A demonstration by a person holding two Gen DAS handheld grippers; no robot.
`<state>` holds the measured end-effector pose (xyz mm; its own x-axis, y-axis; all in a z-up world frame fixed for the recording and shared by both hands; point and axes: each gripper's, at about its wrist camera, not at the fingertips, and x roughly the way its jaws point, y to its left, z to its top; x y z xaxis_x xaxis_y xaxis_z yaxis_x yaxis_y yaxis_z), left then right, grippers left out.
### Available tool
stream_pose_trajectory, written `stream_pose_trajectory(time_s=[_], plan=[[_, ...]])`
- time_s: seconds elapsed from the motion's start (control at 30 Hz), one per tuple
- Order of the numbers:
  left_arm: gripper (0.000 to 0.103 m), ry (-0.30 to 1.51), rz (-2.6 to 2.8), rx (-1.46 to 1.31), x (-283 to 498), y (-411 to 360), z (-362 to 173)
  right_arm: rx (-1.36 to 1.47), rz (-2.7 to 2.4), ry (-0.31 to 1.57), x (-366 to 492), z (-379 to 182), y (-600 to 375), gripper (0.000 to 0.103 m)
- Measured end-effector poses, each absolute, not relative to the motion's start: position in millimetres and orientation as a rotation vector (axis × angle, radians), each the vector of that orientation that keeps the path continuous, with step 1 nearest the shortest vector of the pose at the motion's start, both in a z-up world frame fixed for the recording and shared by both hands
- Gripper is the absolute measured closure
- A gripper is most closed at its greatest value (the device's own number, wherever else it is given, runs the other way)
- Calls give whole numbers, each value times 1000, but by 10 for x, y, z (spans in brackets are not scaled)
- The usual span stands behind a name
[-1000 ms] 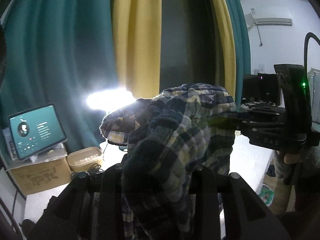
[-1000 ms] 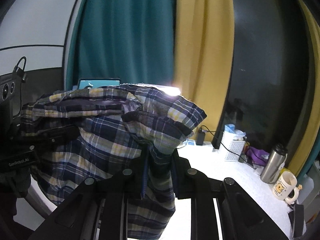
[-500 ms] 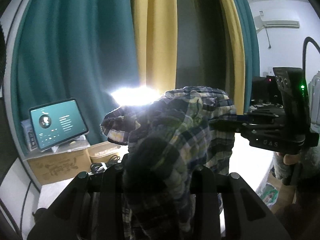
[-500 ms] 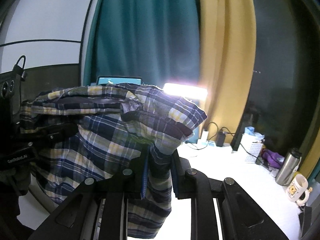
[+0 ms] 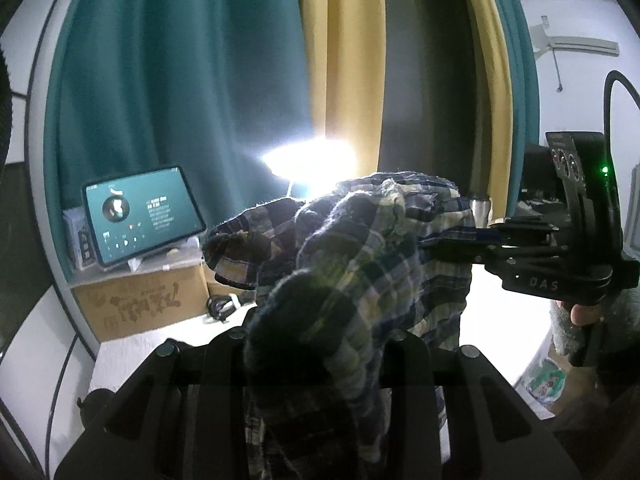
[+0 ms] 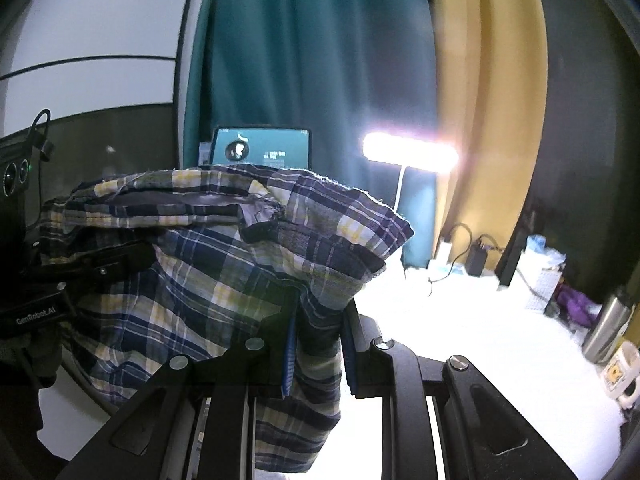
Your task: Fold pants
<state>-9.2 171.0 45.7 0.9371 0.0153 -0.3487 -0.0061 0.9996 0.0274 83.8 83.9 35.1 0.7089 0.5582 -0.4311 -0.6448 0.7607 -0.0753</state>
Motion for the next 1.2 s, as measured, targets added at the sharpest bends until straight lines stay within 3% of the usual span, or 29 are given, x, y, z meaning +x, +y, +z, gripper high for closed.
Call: stream_pose_trajectory(time_s=[1.2], plan=[[74, 694, 99, -30, 1204, 2375, -396, -147, 699, 698, 2263, -582, 1207, 83]])
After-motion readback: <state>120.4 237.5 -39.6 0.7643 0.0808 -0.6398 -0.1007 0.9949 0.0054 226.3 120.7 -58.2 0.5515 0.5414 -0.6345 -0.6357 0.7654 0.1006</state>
